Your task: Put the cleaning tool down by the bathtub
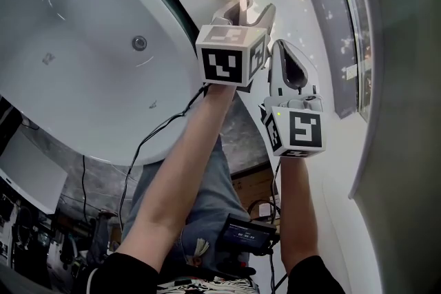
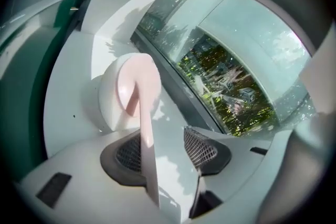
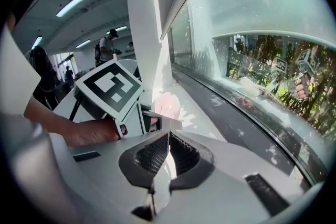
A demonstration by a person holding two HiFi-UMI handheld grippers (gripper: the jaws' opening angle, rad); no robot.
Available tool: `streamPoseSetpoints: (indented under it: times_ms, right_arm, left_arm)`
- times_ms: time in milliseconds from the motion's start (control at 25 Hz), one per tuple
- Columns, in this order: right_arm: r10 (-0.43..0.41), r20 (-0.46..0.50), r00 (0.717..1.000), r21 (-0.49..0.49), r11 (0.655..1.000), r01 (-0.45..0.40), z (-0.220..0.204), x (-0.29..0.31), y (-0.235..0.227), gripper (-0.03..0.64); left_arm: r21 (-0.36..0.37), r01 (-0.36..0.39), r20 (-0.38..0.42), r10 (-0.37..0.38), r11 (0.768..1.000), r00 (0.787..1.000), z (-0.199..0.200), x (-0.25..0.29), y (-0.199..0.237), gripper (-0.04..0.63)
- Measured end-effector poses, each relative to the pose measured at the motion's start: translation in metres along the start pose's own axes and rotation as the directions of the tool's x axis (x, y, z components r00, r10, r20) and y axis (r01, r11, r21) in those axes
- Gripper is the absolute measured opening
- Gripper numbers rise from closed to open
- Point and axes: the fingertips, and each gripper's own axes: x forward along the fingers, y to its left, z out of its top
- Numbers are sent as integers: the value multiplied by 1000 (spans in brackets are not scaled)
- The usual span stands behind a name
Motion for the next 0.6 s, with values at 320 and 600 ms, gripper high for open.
streamPoseSetpoints:
  times_ms: [320,600]
  right_arm:
    - [-26,-3,1000,36,999,26,-4,-6,-10,26]
    - [-15,0,1000,35,999,15,-5,-8,-4,26]
  left_arm:
    - [78,-71,-92,78,994,993,-17,3,9,273]
    - [163,-215,-133,237,963,962,-37,-1,28,295]
